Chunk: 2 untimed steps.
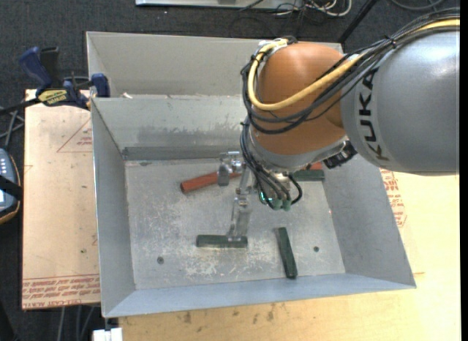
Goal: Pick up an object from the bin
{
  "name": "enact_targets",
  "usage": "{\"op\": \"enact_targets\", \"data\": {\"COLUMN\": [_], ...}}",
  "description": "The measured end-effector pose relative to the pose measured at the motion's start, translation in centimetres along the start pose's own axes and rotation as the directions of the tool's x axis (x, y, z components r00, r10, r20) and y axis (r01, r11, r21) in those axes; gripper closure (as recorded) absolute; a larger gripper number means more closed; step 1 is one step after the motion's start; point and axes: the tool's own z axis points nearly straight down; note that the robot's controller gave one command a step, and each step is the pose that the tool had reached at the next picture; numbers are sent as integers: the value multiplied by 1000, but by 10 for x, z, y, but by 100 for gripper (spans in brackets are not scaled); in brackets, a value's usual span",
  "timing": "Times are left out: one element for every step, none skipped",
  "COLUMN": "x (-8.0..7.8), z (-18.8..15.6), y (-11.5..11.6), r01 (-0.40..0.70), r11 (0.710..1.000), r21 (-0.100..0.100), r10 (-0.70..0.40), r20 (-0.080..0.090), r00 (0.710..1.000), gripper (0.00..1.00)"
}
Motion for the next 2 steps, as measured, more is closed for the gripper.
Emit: {"op": "enact_targets", "data": {"x": [11,26], "z": [31,89], "y": [-6,-15], "r01": [72,107], "r11": [997,994], "r21": [-1,0], "r10": [-72,-107], "r20": [5,4], "r00": [997,994], "gripper": [0,0]}}
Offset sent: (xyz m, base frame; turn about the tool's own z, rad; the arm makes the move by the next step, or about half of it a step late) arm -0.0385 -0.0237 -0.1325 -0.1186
